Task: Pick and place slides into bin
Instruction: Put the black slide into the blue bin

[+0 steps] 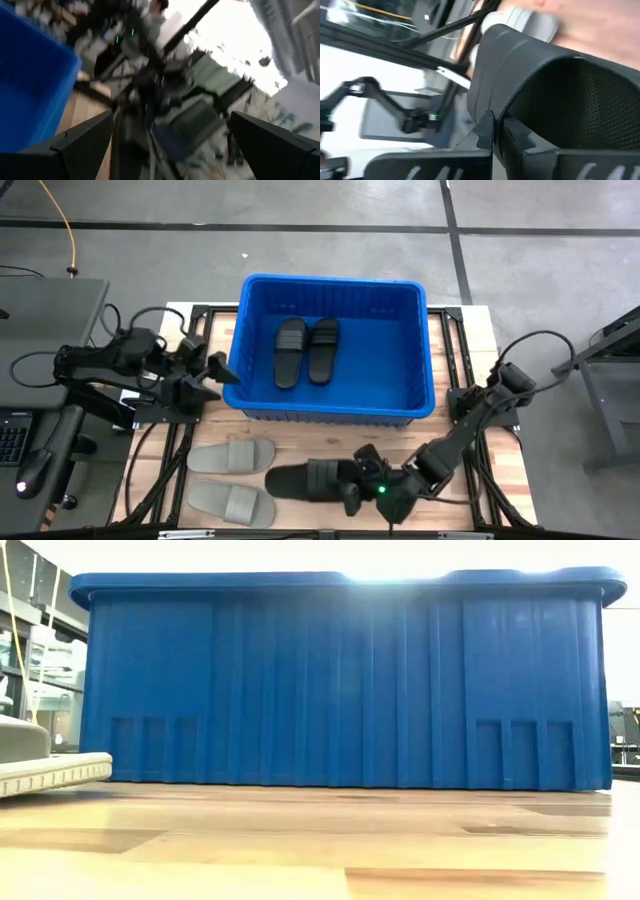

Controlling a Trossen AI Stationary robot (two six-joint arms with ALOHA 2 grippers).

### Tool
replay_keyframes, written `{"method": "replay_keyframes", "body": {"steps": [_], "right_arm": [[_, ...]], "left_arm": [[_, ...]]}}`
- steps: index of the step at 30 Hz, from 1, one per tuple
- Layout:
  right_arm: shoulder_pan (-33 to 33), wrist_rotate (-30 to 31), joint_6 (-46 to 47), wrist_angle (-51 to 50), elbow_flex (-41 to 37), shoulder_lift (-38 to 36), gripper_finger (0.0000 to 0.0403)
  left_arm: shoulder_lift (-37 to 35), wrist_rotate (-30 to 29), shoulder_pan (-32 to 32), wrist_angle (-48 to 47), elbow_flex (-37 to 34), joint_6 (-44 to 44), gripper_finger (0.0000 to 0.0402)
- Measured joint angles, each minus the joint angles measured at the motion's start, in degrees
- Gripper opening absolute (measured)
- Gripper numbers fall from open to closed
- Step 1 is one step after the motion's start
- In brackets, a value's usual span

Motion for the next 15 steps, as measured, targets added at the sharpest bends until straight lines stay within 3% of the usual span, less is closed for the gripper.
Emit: {"method": "replay_keyframes", "body": {"steps": [7, 15], "right_arm": [[-3.1, 0.0, -7.3, -17.6, 12.2, 0.0, 0.0000], [-8.2, -0.5, -15.5, -28.8, 22.6, 0.0, 0.0000]], "left_arm": [[2.9, 5.9, 0.0, -9.9, 0.0, 1.8, 0.0392], [8.0, 6.6, 0.0, -8.7, 0.0, 5.1, 0.0392]]}}
